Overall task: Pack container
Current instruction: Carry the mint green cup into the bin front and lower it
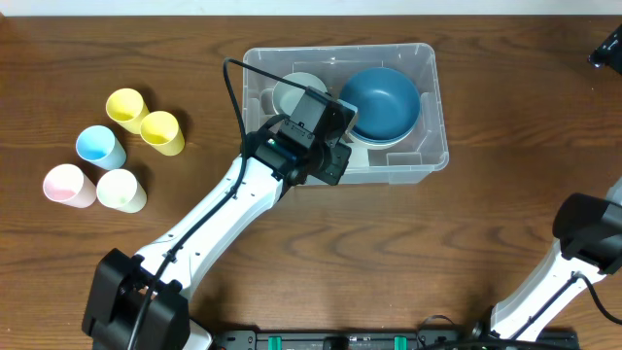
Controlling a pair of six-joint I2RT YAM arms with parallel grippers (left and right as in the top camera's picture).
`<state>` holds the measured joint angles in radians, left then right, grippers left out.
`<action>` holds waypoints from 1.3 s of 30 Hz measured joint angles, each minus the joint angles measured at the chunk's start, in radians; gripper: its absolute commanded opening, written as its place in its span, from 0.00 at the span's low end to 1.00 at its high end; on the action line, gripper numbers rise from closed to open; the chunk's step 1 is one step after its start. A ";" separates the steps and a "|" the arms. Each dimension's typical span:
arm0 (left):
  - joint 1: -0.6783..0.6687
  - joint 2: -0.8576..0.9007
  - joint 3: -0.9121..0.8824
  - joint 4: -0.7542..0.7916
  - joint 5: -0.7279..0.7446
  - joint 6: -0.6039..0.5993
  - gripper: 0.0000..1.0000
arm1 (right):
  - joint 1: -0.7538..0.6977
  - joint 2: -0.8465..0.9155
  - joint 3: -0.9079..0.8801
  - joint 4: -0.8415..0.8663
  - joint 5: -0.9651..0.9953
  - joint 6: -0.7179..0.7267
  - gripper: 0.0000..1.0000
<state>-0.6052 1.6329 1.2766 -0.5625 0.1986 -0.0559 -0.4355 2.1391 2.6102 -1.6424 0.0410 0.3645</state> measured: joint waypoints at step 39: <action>-0.001 0.113 0.000 0.058 -0.011 0.000 0.33 | 0.000 0.000 0.000 0.000 0.000 0.000 0.99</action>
<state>-0.6060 1.7462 1.2766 -0.5049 0.1871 -0.0559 -0.4355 2.1391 2.6102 -1.6424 0.0410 0.3645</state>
